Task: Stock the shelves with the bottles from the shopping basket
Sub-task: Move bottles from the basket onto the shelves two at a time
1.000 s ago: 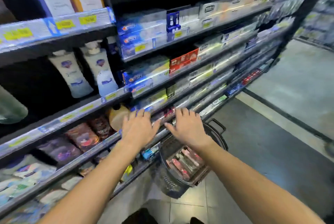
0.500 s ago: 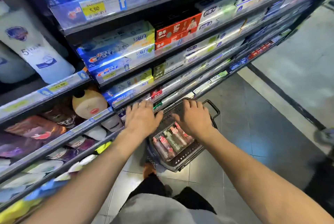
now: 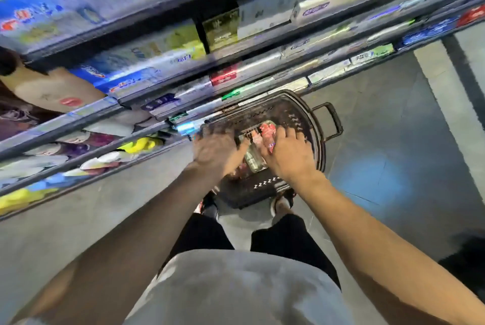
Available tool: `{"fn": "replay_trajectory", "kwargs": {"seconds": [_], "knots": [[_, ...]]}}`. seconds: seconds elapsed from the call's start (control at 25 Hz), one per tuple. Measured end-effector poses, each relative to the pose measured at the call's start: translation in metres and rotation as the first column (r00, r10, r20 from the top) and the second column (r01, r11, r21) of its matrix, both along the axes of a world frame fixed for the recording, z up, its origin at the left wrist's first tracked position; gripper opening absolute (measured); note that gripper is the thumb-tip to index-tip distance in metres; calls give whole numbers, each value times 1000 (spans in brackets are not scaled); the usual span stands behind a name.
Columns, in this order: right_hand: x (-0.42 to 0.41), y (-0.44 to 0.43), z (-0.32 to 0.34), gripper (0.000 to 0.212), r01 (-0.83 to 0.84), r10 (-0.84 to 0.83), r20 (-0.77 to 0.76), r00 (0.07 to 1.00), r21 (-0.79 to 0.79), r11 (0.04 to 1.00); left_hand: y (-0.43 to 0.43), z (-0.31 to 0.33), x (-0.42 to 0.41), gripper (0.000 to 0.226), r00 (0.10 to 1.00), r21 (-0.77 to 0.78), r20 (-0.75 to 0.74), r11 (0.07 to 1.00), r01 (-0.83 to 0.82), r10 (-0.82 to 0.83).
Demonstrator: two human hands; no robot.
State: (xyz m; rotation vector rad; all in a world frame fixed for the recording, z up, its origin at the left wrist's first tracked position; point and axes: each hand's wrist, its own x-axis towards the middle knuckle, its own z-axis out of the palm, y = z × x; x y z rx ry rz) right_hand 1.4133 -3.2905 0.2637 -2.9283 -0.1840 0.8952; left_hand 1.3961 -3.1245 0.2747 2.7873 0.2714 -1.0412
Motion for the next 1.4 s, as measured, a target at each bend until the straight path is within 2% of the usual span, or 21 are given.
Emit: {"fn": "replay_trajectory", "kwargs": {"seconds": [0.08, 0.2, 0.36, 0.44, 0.52, 0.6, 0.72, 0.8, 0.92, 1.0, 1.12, 1.2, 1.32, 1.36, 1.4], "knots": [[15, -22, -23, 77, -21, 21, -56, 998, -3, 1000, -21, -26, 5, 71, 997, 8, 1, 997, -82, 82], [35, -49, -64, 75, -68, 67, -116, 991, -8, 998, -49, -66, 11, 57, 970, -13, -58, 971, -237, 236], [50, -71, -129, 75, -43, 44, -184, 982, 7, 999, -62, -135, 12, 51, 909, -122, -132, 904, -410, 395], [47, -78, -169, 76, 9, -7, -120, 993, 17, 1000, -66, -181, 10, 57, 831, -142, -173, 821, -553, 529], [42, -85, -219, 80, 54, -48, -89, 995, 61, 997, -69, -230, 5, 73, 728, -176, -228, 708, -684, 647], [44, -87, -268, 87, 113, -99, -203, 974, 57, 992, -69, -287, -1, 86, 611, -217, -291, 572, -791, 736], [47, -88, -341, 96, 211, -185, -260, 948, 76, 975, -73, -368, -4, 99, 418, -251, -351, 346, -904, 838], [51, -84, -391, 104, 243, -209, -274, 939, 95, 965, -81, -419, -2, 99, 350, -267, -368, 263, -927, 861], [56, -81, -458, 104, 255, -222, -254, 941, 107, 961, -98, -484, 5, 95, 322, -264, -424, 225, -938, 847], [58, -80, -494, 98, 219, -191, -221, 956, 111, 969, -108, -520, 7, 99, 342, -243, -446, 256, -936, 827], [58, -81, -525, 101, 240, -213, -239, 947, 89, 967, -115, -556, 3, 99, 407, -243, -333, 339, -909, 851], [58, -87, -574, 101, 278, -243, -254, 936, 113, 954, -125, -600, 0, 94, 376, -239, -217, 324, -915, 901], [57, -93, -580, 100, 250, -228, -224, 948, 77, 965, -133, -603, 0, 98, 407, -195, -188, 372, -908, 894], [57, -94, -584, 100, 227, -214, -209, 954, 40, 973, -136, -604, -1, 98, 402, -178, -175, 372, -911, 899], [58, -95, -592, 101, 192, -185, -178, 966, 20, 981, -137, -613, -1, 92, 368, -198, -200, 331, -923, 908]]}}
